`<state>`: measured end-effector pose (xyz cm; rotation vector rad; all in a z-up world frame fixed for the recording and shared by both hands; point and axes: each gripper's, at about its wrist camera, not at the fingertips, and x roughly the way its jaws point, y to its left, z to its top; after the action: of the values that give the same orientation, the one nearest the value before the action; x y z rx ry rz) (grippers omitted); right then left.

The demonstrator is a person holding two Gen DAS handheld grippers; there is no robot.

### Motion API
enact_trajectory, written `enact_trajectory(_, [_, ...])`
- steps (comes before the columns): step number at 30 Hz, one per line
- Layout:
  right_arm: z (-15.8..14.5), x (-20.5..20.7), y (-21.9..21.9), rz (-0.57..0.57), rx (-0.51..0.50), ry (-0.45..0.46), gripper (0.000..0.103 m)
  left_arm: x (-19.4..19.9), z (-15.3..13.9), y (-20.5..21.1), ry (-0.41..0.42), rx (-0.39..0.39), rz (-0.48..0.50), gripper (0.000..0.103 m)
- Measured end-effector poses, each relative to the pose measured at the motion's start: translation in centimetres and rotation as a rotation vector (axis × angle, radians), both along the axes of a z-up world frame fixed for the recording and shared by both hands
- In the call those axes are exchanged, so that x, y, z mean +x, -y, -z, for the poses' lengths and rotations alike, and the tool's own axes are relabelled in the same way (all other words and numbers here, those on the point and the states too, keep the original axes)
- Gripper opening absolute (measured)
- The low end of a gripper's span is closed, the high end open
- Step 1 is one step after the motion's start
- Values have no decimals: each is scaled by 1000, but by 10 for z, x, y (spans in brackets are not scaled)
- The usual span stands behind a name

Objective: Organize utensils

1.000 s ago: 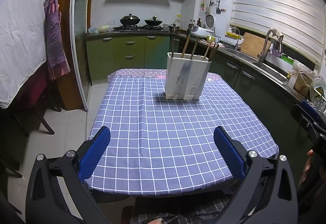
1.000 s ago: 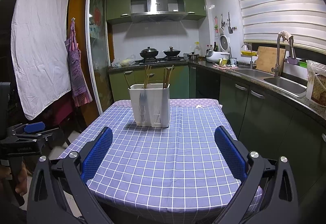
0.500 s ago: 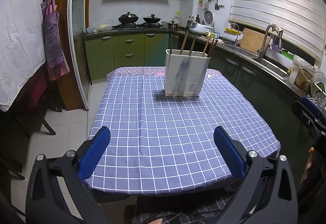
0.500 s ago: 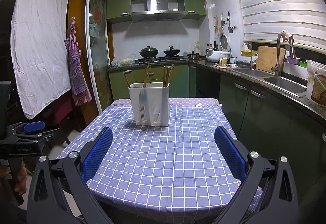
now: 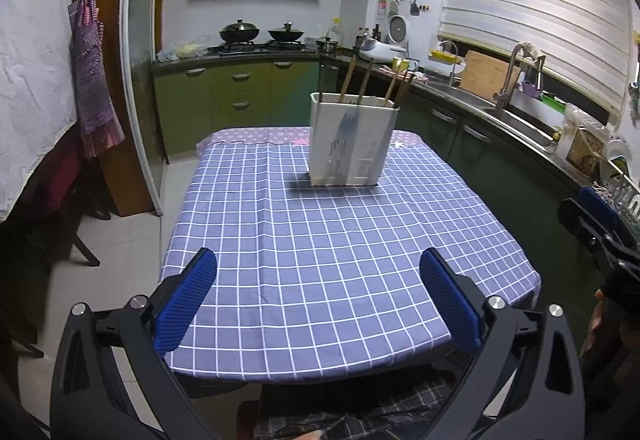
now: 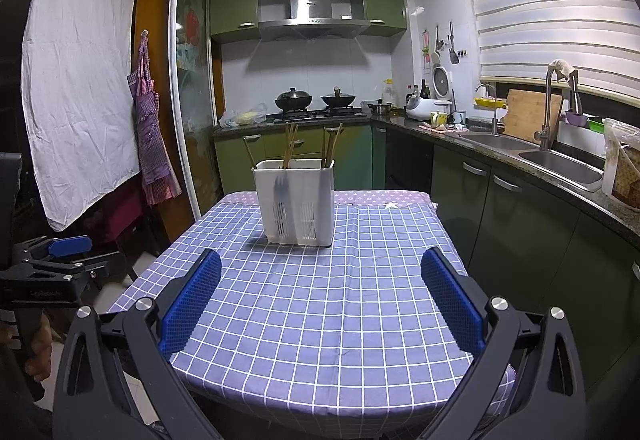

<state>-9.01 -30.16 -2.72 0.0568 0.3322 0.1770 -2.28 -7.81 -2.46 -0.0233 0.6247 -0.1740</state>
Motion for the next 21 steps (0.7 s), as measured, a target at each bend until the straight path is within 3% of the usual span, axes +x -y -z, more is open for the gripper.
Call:
enact_trajectory(4, [1, 1, 0, -6, -5, -4, 99, 1, 1, 2, 11, 17, -4, 97])
enact_trajectory(13, [3, 3, 3, -12, -4, -15, 99, 8, 3, -4, 6, -33, 16, 97])
enact_trajectory(18, [4, 8, 3, -15, -4, -24, 99, 15, 8, 1, -14, 49, -27, 97])
enact_trajectory(21, [6, 12, 4, -11, -3, -35, 99, 21, 11, -2, -22, 52, -46, 97])
